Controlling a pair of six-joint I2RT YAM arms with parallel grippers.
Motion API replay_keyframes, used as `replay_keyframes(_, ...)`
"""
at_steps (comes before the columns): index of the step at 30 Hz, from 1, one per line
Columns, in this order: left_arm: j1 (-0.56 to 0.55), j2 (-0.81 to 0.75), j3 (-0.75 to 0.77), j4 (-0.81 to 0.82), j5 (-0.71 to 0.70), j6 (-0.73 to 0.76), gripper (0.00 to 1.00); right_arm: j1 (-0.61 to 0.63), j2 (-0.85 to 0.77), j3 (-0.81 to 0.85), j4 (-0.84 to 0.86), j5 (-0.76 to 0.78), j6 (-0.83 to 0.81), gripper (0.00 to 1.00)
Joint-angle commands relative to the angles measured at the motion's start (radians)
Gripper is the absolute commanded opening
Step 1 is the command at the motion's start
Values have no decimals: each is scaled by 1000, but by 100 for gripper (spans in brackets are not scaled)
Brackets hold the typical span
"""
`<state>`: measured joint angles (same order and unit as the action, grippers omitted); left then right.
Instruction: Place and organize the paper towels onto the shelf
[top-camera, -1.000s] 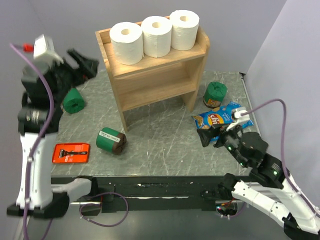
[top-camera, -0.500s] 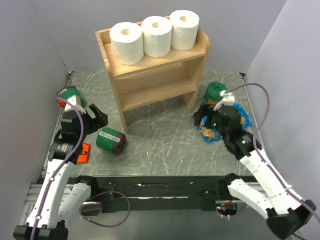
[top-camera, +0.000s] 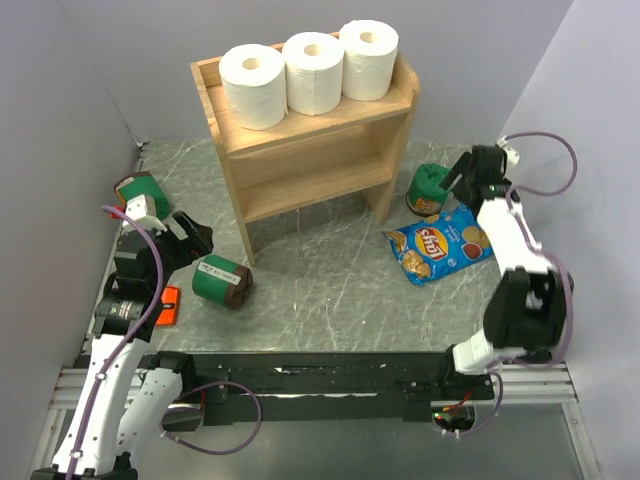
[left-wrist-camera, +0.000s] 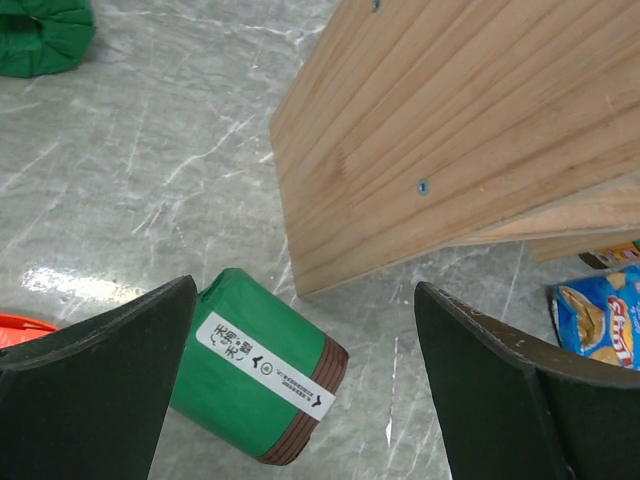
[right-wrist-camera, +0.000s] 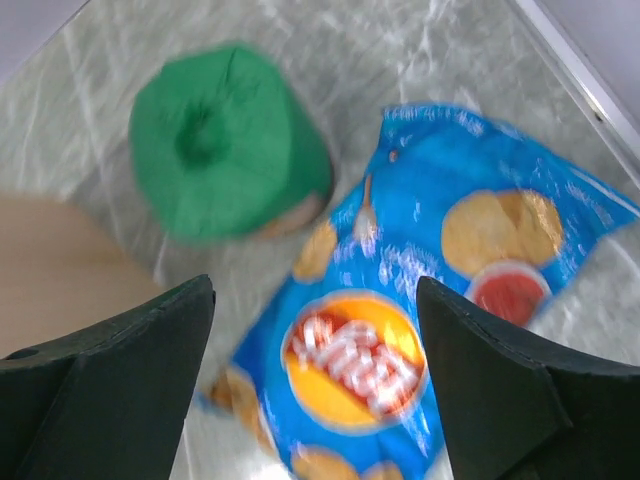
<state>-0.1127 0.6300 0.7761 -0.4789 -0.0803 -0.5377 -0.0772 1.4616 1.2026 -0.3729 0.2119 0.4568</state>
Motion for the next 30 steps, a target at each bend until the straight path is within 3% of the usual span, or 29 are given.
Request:
replay_keyframes(1,-1,-7,3,45,50,16,96,-39,158,179,2,-13,85,87)
replay_keyframes(9,-2,-23,8,39,44,19,96,-75,341,328,9,-42,140,81)
replay_keyframes(30,-1,13,12,42,51,27,96,-76,517,316,106,-207,143,72)
